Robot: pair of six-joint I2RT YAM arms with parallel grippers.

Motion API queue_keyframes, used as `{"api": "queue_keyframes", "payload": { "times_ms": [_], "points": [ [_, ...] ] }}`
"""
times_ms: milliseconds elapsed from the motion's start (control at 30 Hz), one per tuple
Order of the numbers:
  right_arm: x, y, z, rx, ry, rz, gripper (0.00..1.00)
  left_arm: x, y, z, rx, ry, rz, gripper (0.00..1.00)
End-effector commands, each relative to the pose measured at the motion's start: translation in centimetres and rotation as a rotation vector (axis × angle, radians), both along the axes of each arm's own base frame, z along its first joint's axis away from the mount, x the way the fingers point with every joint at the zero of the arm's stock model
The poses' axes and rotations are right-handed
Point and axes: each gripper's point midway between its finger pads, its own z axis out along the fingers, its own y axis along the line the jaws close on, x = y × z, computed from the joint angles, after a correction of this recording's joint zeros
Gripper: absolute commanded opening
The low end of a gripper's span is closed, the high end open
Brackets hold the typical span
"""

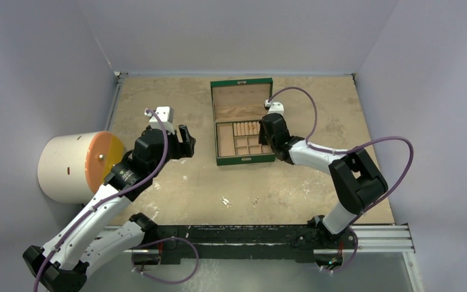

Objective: Organize the mixed jewelry

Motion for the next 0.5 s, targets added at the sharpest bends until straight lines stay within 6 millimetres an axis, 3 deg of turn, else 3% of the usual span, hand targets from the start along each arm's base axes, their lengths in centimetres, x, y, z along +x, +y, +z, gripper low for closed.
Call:
{"api": "queue_keyframes", "payload": {
  "times_ms": [0, 200, 467],
  "points": [
    [-0.60, 0.32, 1.91, 0.071, -0.036, 0.014, 0.00, 0.26, 0.17, 1.12, -0.006, -0.041, 0.002, 0.70],
    [-1.46, -0.07, 2.78, 0.089, -0.046, 0.014, 0.00, 0.21, 0.18, 1.18, -0.009, -0.043, 0.002, 0.70],
    [-1.32, -0.12, 2.18, 0.080, -0.025, 0.001, 0.04, 0.18, 0.20, 1.10, -0.008, -0.041, 0.002, 0.70]
  ]
}}
